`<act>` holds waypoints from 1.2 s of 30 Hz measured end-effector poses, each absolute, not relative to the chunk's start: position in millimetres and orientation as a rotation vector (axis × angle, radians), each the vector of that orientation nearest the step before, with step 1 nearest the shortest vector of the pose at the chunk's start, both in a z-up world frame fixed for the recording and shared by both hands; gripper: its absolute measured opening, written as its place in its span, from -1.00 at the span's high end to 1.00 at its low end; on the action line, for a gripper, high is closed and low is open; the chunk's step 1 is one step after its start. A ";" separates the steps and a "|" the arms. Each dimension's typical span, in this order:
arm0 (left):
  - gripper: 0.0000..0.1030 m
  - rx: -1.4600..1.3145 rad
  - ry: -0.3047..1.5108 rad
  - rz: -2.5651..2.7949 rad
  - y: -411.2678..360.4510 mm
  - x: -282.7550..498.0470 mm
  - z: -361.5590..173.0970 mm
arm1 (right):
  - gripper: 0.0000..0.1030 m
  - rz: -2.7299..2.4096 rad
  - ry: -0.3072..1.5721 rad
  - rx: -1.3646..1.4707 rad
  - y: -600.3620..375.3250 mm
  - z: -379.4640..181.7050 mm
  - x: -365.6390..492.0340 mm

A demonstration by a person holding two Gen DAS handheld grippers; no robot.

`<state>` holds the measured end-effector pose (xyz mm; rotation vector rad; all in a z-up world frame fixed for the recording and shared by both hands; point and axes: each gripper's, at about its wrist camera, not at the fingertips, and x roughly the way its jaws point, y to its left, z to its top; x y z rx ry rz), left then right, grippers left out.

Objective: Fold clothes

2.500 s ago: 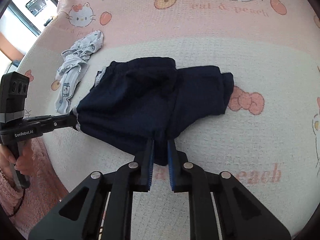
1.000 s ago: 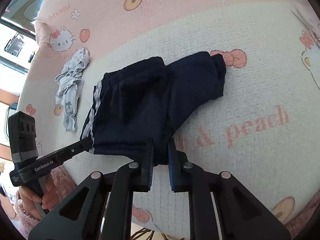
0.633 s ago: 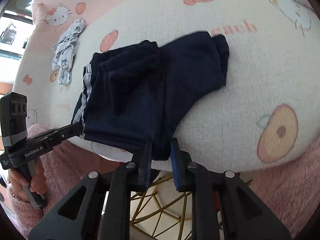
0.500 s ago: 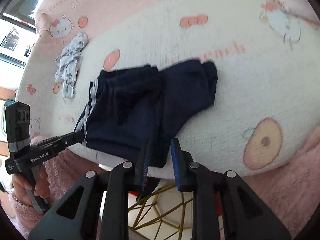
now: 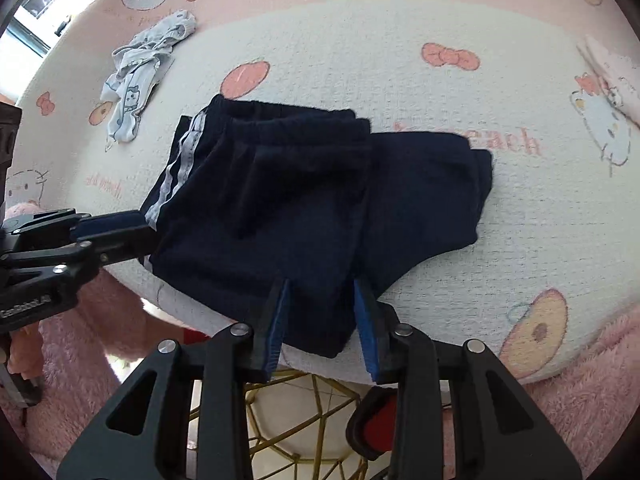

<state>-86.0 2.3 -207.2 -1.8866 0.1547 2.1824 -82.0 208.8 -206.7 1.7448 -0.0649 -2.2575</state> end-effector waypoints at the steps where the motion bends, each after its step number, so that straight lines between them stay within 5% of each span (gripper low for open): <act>1: 0.44 -1.906 0.176 2.215 -2.4 -85.4 -209.0 | 0.35 -2.273 -0.077 1.747 214.0 -206.3 -80.4; 8: 0.44 -1.697 -0.067 2.258 -19.3 -75.3 -191.1 | 0.31 -2.389 -0.118 1.616 227.6 -174.9 -74.7; 19: 0.44 -1.676 0.092 2.111 17.3 -68.9 -217.3 | 0.32 -2.169 0.053 1.676 185.1 -210.6 -54.3; 29: 0.42 -1.651 0.192 2.128 28.7 -68.8 -220.6 | 0.23 -2.222 -0.024 1.652 198.4 -201.1 -58.7; 36: 0.41 -1.529 -0.101 2.185 0.7 -96.1 -183.6 | 0.24 -2.244 -0.119 1.627 212.6 -184.2 -75.2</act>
